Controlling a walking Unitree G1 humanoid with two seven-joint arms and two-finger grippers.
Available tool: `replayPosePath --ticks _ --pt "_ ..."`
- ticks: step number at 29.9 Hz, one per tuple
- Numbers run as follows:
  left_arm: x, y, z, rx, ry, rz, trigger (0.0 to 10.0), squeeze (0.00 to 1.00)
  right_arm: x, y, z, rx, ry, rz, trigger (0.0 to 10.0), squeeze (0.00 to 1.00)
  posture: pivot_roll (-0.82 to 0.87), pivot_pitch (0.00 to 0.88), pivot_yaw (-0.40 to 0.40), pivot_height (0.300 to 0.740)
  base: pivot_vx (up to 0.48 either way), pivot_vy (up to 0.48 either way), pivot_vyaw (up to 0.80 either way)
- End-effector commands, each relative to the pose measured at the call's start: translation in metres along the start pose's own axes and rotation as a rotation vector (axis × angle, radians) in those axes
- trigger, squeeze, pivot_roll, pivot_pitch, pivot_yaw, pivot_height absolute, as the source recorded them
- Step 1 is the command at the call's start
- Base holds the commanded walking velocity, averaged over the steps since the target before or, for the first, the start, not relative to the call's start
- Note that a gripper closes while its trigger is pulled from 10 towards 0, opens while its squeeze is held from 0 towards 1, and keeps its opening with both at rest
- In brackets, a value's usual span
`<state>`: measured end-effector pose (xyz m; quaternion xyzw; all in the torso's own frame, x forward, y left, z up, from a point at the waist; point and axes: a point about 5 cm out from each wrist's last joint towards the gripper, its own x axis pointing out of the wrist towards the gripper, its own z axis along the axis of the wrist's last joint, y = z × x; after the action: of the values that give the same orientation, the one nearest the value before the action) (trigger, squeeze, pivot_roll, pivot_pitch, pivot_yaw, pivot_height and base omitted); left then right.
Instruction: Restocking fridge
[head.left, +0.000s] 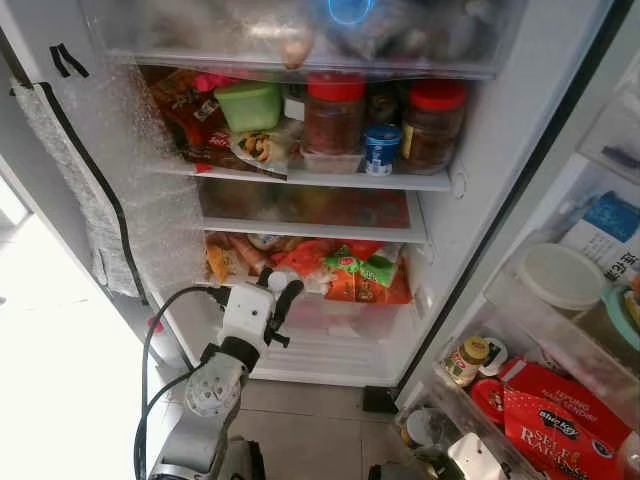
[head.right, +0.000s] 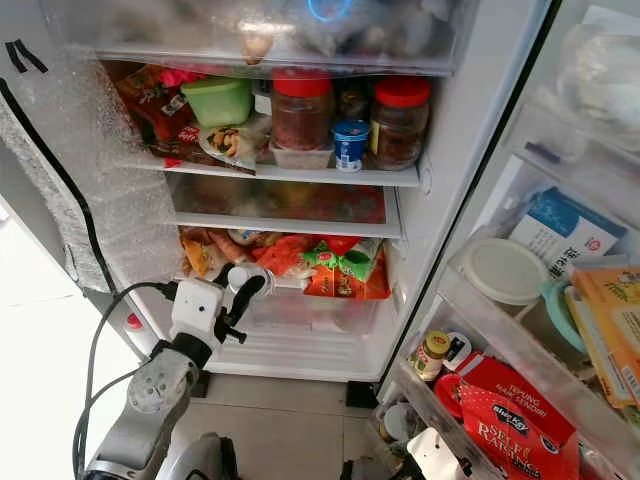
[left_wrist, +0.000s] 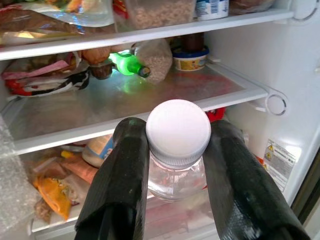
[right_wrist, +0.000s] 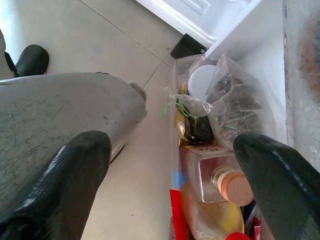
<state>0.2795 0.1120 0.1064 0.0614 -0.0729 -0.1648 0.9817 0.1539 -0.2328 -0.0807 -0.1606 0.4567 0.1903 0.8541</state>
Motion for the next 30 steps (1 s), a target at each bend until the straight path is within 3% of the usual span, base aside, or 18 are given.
replayPosePath --ticks 1,30 --pt "0.0029 -0.0003 0.0098 -0.012 -0.053 0.003 10.0 0.00 0.0009 0.0161 -0.0128 0.007 0.060 0.058 10.0 0.00 -0.06 0.069 0.009 0.647 0.000 0.000 0.00" --pt "0.0057 0.0016 0.0107 -0.004 -0.055 0.014 10.0 0.00 0.0012 0.0172 -0.0130 -0.026 0.072 0.070 10.0 0.00 -0.06 0.048 0.009 0.647 0.000 0.000 0.00"
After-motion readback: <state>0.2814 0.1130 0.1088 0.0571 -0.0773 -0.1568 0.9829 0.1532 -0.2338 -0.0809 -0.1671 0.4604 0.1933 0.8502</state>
